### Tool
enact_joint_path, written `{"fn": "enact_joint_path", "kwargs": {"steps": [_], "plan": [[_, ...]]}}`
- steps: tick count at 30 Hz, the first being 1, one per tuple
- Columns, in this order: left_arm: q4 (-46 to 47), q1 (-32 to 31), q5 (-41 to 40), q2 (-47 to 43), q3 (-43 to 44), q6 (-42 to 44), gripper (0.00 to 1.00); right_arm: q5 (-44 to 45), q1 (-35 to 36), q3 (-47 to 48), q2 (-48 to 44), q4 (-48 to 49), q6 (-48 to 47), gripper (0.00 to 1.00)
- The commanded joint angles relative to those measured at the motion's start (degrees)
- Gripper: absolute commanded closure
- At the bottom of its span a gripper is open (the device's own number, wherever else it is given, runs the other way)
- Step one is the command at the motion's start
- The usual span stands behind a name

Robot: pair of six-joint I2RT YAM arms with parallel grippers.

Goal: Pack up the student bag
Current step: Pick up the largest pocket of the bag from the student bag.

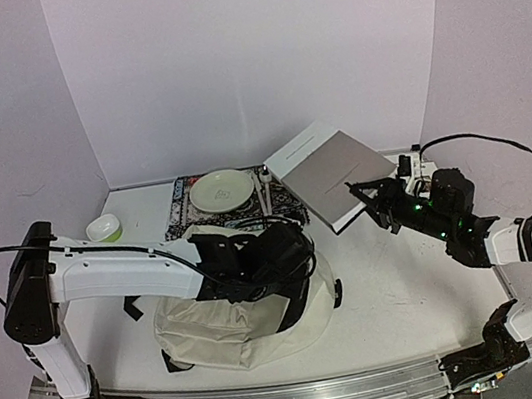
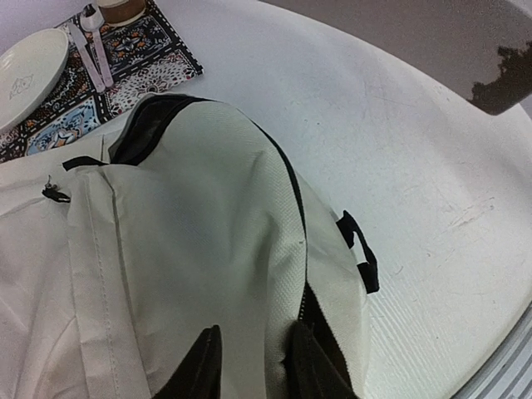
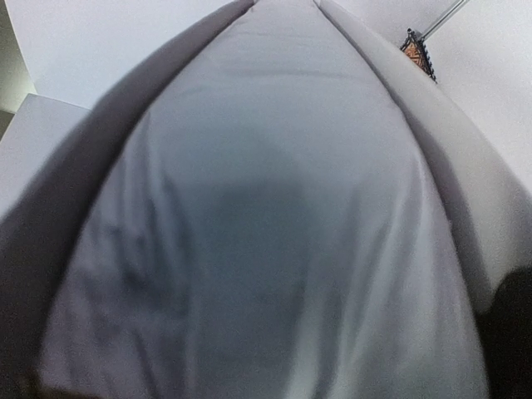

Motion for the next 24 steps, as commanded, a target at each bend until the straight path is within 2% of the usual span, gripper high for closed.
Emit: {"fn": "enact_joint_path", "kwargs": {"steps": [1,6,13,24], "plan": [[-1.0,0.8,3.8,1.3,3.9,0.6,0.65,-1.1,-0.2,0.2,-1.9,4.9,0.0,0.65],[-2.0,1.3,6.4,3.3,4.4,0.3,0.57,-1.0,-0.2,-0.2,-2.1,4.9,0.2,0.65],[-5.4,2.1,6.0,5.0,4.4,-1.3,0.58,-1.2,-0.2,-0.3,-2.4,4.9,0.1,0.65],[-6.0,3.5,6.4,-0.3,-0.4,-3.0,0.59,-1.5,-0.2,-0.1,-2.2,4.9,0.0,0.65]]}}
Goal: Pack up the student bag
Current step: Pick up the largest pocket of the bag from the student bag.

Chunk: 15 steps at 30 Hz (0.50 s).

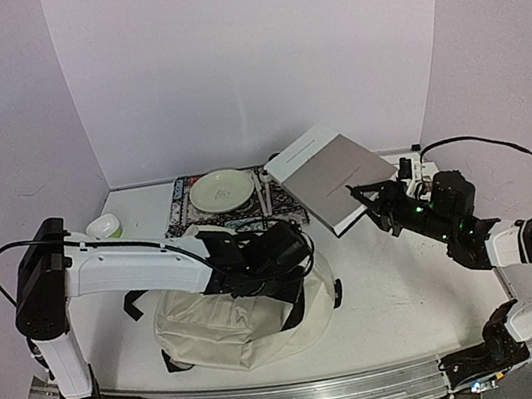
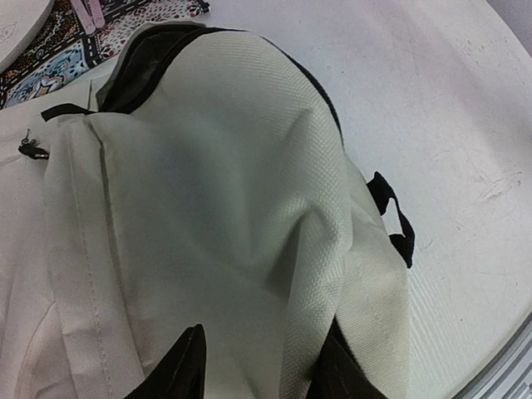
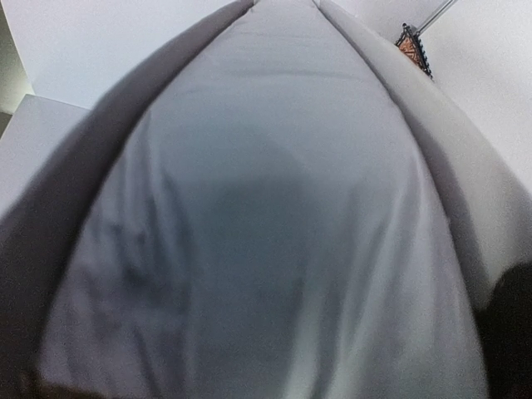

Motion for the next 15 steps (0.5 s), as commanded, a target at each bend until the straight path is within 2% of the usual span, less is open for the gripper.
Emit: {"fn": "enact_joint_path", "kwargs": {"steps": [1,6,11,15], "plan": [[-2.3,0.9,0.7,-2.9,-0.8,-1.0,0.59,-1.2,-0.1,0.9,-1.6,4.9,-0.5,0.65],[-2.3,1.4,2.8,-3.1,-1.8,-1.5,0.59,-1.4,-0.2,0.9,-1.7,4.8,-0.4,0.65],[-2.0,1.4,7.2,0.6,1.3,-0.4,0.58,-1.4,-0.2,1.1,-1.4,4.8,-0.4,0.65],[-1.9,1.5,8.5,2.5,3.4,0.5,0.63,-1.5,-0.1,0.9,-1.8,4.6,-0.4,0.65]]}}
